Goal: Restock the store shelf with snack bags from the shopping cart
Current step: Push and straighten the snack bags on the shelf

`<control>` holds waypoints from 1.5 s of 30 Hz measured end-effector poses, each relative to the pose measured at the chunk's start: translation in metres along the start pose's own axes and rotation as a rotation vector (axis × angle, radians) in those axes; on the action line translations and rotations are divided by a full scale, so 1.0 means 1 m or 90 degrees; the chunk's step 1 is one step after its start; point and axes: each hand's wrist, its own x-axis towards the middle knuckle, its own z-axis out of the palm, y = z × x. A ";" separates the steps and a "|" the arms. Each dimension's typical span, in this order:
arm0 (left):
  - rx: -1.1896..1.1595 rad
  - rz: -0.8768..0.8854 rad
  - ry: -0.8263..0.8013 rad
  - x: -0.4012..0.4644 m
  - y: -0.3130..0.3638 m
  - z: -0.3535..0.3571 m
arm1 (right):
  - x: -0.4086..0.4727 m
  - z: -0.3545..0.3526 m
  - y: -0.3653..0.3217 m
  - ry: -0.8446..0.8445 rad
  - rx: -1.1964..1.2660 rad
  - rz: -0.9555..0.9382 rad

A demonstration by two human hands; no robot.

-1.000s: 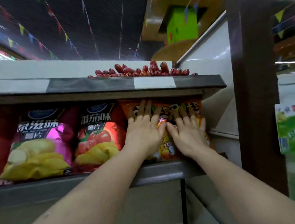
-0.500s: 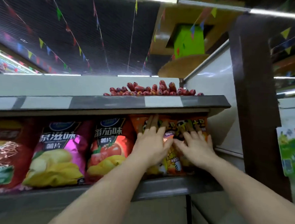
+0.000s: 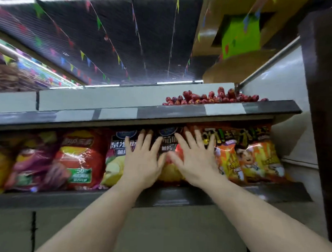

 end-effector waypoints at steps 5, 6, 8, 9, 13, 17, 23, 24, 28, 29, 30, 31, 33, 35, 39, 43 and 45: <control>0.046 -0.002 -0.051 -0.003 -0.017 0.015 | 0.010 0.020 -0.006 -0.039 -0.062 0.048; 0.054 0.005 -0.052 -0.003 -0.018 0.019 | 0.010 0.024 -0.006 -0.035 -0.074 0.051; 0.061 0.013 -0.048 -0.002 -0.018 0.026 | 0.008 0.031 -0.006 -0.029 -0.103 0.053; 0.060 0.013 -0.045 0.000 -0.018 0.030 | 0.008 0.034 -0.006 -0.025 -0.114 0.053; 0.058 0.016 -0.020 0.000 -0.019 0.032 | 0.009 0.031 -0.007 -0.042 -0.093 0.061; 0.002 0.021 -0.069 0.001 -0.020 0.024 | 0.013 0.018 -0.007 -0.106 -0.068 0.058; -0.126 -0.032 0.022 -0.014 -0.028 0.008 | 0.006 -0.005 -0.014 -0.037 0.036 0.044; -0.127 -0.042 0.034 -0.019 -0.031 0.006 | 0.003 -0.005 -0.018 -0.025 0.049 0.028; -0.111 -0.094 0.028 -0.037 -0.046 -0.002 | -0.006 -0.001 -0.043 -0.025 0.104 -0.045; -0.097 -0.112 0.026 -0.043 -0.052 -0.003 | -0.007 0.001 -0.050 -0.027 0.105 -0.064; -0.089 -0.131 0.026 -0.050 -0.058 -0.004 | -0.008 0.004 -0.058 -0.029 0.108 -0.079; -0.086 -0.150 0.028 -0.056 -0.065 -0.005 | -0.009 0.006 -0.066 -0.032 0.113 -0.090; -0.076 -0.182 0.030 -0.068 -0.081 -0.006 | -0.012 0.012 -0.081 -0.040 0.124 -0.101; -0.058 -0.204 0.025 -0.076 -0.099 -0.008 | -0.011 0.018 -0.096 -0.047 0.136 -0.105; -0.069 -0.214 0.042 -0.075 -0.131 -0.011 | -0.002 0.021 -0.121 -0.033 0.146 -0.103; -0.067 -0.174 0.035 -0.066 -0.157 -0.002 | 0.016 0.025 -0.143 0.013 0.112 -0.078; -0.062 -0.138 0.026 -0.056 -0.169 0.006 | 0.025 0.032 -0.151 0.013 0.068 -0.054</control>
